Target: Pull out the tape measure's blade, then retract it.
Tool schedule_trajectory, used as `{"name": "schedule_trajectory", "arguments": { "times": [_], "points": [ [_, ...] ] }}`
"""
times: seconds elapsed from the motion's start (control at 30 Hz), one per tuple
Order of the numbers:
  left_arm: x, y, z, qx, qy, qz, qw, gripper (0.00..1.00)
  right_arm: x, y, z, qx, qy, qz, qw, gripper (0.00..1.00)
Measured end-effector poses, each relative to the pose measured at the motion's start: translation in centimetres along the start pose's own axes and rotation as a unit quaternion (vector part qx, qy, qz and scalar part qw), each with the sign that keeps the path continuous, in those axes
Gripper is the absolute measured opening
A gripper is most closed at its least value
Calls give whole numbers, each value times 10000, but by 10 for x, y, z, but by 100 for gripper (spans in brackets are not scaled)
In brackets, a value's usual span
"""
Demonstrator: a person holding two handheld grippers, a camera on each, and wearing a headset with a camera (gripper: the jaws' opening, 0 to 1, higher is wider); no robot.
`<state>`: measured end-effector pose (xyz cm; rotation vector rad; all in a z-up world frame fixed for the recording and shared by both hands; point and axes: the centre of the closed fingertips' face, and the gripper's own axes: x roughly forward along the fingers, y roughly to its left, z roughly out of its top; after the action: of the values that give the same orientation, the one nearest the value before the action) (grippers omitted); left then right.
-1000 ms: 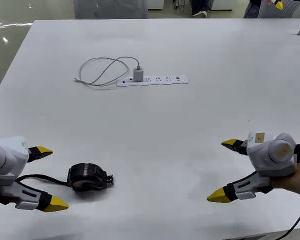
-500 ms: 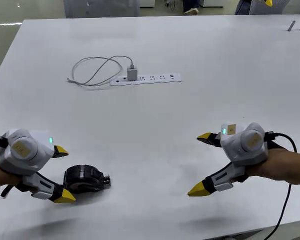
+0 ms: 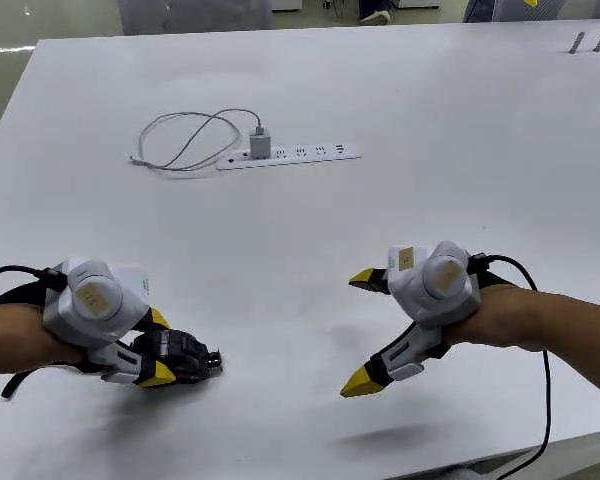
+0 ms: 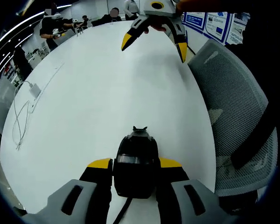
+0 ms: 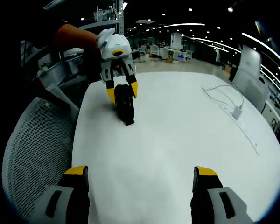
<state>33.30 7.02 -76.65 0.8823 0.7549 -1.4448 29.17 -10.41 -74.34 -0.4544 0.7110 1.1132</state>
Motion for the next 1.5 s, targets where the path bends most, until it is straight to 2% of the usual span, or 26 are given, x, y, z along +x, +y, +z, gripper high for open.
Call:
{"name": "schedule_trajectory", "arguments": {
  "times": [0.07, 0.2, 0.33, 0.43, 0.57, 0.67, 0.73, 0.83, 1.07, 1.13, 1.37, 1.43, 1.5],
  "points": [
    [-1, 4, -1, -67, 22, 78, 9999, 32, 5, 2, 5, -59, -14, 62, 10000, 89],
    [0, 5, -1, -73, 17, 128, 9999, 31, 16, 4, 12, -149, -44, 227, 9996, 79],
    [0, 4, -1, -34, 124, 155, 9998, 31, 25, 5, 17, -246, -23, 245, 9994, 74],
    [1, 5, -1, -106, 189, 103, 9997, 31, 34, 4, 21, -368, -14, 229, 9991, 72],
    [1, 5, -1, -133, 246, 66, 9996, 31, 48, 5, 29, -375, -57, 310, 9988, 63],
    [1, 5, -2, -135, 251, 54, 9996, 31, 59, 6, 36, -362, -102, 360, 9986, 61],
    [1, 4, -2, -161, 230, 42, 9996, 31, 64, 8, 40, -435, -109, 410, 9981, 55],
    [1, 4, -2, -137, 245, 25, 9996, 31, 70, 10, 46, -512, -81, 449, 9976, 55],
    [3, 3, -4, 46, 395, 95, 9992, 31, 90, 15, 58, -712, -13, 610, 9956, 41],
    [3, 5, -5, 60, 430, 117, 9990, 31, 99, 15, 60, -746, 9, 624, 9953, 40],
    [4, 7, -7, 6, 326, 150, 9994, 31, 123, 21, 66, -810, 79, 760, 9938, 32],
    [4, 7, -7, -34, 300, 159, 9994, 31, 126, 23, 68, -798, 81, 812, 9935, 27],
    [4, 7, -7, -51, 300, 158, 9994, 31, 130, 24, 69, -866, 105, 810, 9929, 26]
  ]
}}
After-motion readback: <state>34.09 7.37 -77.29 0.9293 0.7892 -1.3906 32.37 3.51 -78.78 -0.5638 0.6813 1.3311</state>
